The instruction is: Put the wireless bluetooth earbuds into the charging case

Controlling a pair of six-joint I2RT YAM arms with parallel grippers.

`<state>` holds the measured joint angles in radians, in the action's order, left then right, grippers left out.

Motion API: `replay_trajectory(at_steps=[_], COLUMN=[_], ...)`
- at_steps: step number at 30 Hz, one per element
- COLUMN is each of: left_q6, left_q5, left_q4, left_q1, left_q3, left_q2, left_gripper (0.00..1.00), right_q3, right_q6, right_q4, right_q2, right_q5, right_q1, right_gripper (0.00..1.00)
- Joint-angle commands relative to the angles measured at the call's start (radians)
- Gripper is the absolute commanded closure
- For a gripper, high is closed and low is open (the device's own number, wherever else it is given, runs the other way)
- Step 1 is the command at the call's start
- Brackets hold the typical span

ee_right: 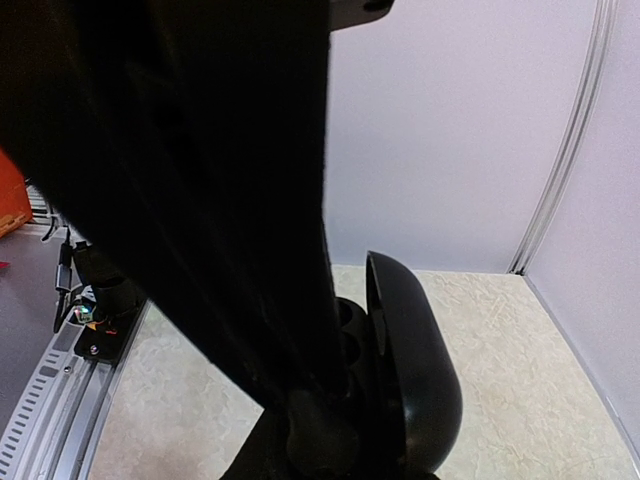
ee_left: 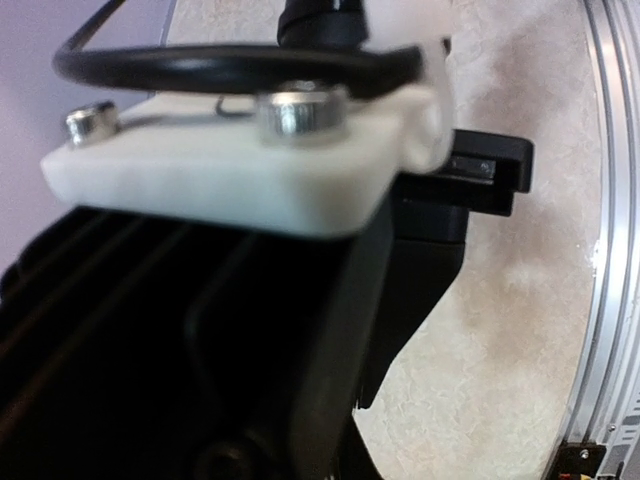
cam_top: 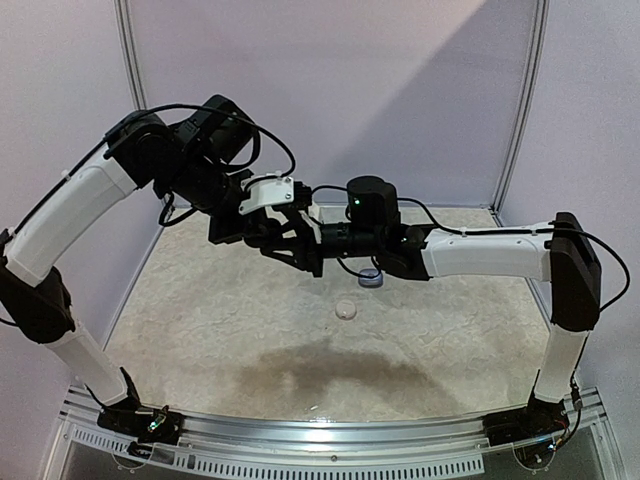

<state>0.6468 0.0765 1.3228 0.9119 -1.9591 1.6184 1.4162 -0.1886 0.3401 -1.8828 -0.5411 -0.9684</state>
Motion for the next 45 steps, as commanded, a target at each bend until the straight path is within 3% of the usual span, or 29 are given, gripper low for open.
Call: replay_trajectory(at_steps=[1,6,14,31,34,39,45], left_q6=[0.010,0.017,0.020,0.044,0.006,-0.067,-0.114], left_q5=[0.020,0.034,0.034,-0.151,-0.181,-0.212,-0.186], left_q4=[0.448,0.449,0.447,0.443,0.398,0.274,0.131], left_q1=[0.024,0.024,0.022,-0.010,-0.072,-0.277,-0.326], left_q3=[-0.011,-0.030,-0.076,-0.209,-0.243,-0.189,0.015], left_q2=[0.039,0.035,0.038,-0.018,-0.021,-0.026,-0.010], left_gripper=[0.91,0.77,0.70,0.65,0.65,0.65,0.66], right_q3=[0.029,0.020,0.013,-0.038,-0.053,-0.067,-0.062], right_q6=[-0.001,0.010,0.024,0.094,0.091,0.081,0.062], right_q4=[0.055,0.071,0.079,0.113,0.117,0.121,0.103], right_q2=[-0.016,-0.013,-0.015,-0.004,0.010,0.037,0.055], right_q5=[-0.013,-0.011,-0.014,0.005,0.010,0.000,-0.018], right_q1=[-0.017,-0.017,-0.017,0.004,0.005,0.005,-0.001], right_gripper=[0.90,0.90,0.90,0.91,0.91,0.91,0.89])
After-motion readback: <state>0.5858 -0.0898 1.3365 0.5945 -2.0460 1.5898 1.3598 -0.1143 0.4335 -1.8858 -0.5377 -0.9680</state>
